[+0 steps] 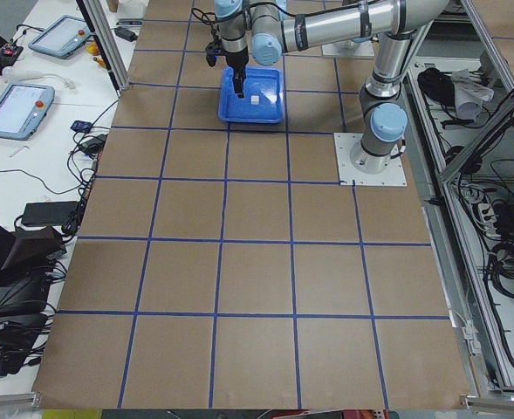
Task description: Assemble white blocks and place on blue tray
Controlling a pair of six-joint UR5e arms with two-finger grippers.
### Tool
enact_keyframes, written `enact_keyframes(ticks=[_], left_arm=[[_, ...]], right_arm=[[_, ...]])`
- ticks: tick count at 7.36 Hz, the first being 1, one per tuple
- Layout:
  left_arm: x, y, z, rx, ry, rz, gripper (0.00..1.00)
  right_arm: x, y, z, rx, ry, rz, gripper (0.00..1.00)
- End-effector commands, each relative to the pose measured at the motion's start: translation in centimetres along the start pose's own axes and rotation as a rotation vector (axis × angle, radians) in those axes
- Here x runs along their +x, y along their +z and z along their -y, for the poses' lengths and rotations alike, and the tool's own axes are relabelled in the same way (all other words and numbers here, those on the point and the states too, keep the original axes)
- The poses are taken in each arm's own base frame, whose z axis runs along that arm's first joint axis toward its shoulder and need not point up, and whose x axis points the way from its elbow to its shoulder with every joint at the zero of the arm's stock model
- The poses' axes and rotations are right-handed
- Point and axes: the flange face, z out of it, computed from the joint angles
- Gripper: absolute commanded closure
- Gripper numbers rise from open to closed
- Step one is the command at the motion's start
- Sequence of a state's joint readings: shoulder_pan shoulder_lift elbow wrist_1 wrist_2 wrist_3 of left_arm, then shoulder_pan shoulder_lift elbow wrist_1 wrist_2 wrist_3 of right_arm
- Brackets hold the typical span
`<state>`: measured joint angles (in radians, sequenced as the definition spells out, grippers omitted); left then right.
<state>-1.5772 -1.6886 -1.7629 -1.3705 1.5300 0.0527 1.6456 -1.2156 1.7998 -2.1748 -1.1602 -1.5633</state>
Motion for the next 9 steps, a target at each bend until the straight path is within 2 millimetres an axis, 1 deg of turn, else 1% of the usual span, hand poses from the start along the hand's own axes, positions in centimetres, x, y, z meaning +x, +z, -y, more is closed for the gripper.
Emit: enact_keyframes(ticks=[1,2,3,4,5,6,7,8,9], left_arm=[[1.2,4.8,-1.0,0.025,0.025,0.000,0.12],[1.5,6.4,-1.5,0.050,0.036,0.000,0.23],[1.7,7.2,-1.6,0.036,0.036,-0.005,0.42],[2.6,7.5,-2.0,0.019,0.050,-0.008,0.61],[3.6,8.2,-2.5,0.005,0.065,-0.005,0.74],[4.0,9.2,-2.2,-0.005,0.052,-0.005,0.87],[4.4,10.0,-1.8,-0.006,0.020,-0.034,0.97],[5.1,10.7,-1.9,-0.028,-0.037,-0.090,1.00],[5.2,11.6,-2.2,-0.047,-0.080,-0.092,1.00]], right_arm=[[-1.9,2.3,3.4,0.000,0.010,0.020,1.00],[-3.4,3.9,3.8,0.004,-0.004,0.013,1.00],[-5.0,5.6,3.4,0.006,0.035,-0.020,1.00],[-6.2,6.4,3.0,0.014,0.052,-0.068,1.00],[-7.1,7.2,2.7,0.016,0.063,-0.071,1.00],[-8.1,8.0,3.6,0.018,0.062,-0.065,1.00],[-8.9,8.6,4.9,0.027,0.098,-0.087,1.00],[-9.3,8.8,5.1,0.026,0.103,-0.095,1.00],[-10.5,9.8,4.6,0.020,0.105,-0.074,1.00]])
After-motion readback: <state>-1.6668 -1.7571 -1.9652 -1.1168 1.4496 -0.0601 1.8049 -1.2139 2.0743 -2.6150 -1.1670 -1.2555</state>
